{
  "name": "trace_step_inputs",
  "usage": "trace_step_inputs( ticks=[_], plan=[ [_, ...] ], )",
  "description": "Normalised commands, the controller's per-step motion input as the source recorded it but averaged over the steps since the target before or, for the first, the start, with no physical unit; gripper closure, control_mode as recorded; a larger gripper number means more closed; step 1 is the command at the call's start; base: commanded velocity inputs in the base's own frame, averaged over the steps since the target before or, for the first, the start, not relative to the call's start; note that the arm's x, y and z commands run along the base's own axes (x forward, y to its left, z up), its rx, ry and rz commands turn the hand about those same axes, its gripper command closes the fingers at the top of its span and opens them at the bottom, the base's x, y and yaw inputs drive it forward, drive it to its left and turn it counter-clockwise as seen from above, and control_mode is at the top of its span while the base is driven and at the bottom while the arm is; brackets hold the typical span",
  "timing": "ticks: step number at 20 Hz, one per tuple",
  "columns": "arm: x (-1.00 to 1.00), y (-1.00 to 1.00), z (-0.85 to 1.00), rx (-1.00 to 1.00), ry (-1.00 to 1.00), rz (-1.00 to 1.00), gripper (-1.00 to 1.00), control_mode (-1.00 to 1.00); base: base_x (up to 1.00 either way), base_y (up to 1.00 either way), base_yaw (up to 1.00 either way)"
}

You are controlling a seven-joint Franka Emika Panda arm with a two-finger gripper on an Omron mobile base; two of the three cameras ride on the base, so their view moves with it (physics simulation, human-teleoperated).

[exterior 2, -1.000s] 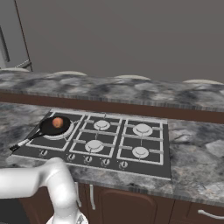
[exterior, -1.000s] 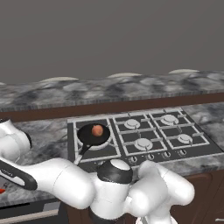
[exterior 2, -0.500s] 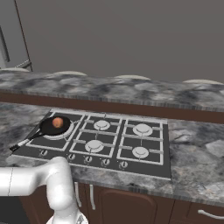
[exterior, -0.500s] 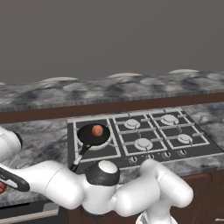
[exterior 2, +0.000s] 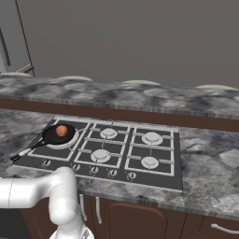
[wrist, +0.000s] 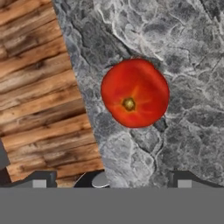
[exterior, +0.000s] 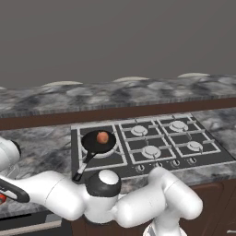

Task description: Place the pan on the front left burner on the stove. Then place the tomato and the onion in the pan and turn on the front left burner.

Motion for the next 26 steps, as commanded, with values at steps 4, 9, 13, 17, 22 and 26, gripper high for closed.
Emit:
trace_step_inputs(
  ticks=[4,9,13,17,22,26],
  plan=[
    [0.10,0.01,-0.13,0.01,0.00,0.02,-1.00,-1.00,0.00,0.00,0.00],
    [0.02,0.03,-0.19,0.02,-0.04,0.04,-1.00,-1.00,0.00,0.00,0.00],
    [0.00,0.03,-0.15,0.06,-0.05,0.05,-1.00,-1.00,0.00,0.00,0.00],
    [0.03,0.00,-0.01,0.17,-0.07,0.06,-1.00,-1.00,0.00,0.00,0.00],
    [0.00,0.00,-0.09,0.18,-0.07,0.04,-1.00,-1.00,0.00,0.00,0.00],
    [0.00,0.00,-0.22,0.05,-0.02,0.00,-1.00,-1.00,0.00,0.00,0.00]
  ],
)
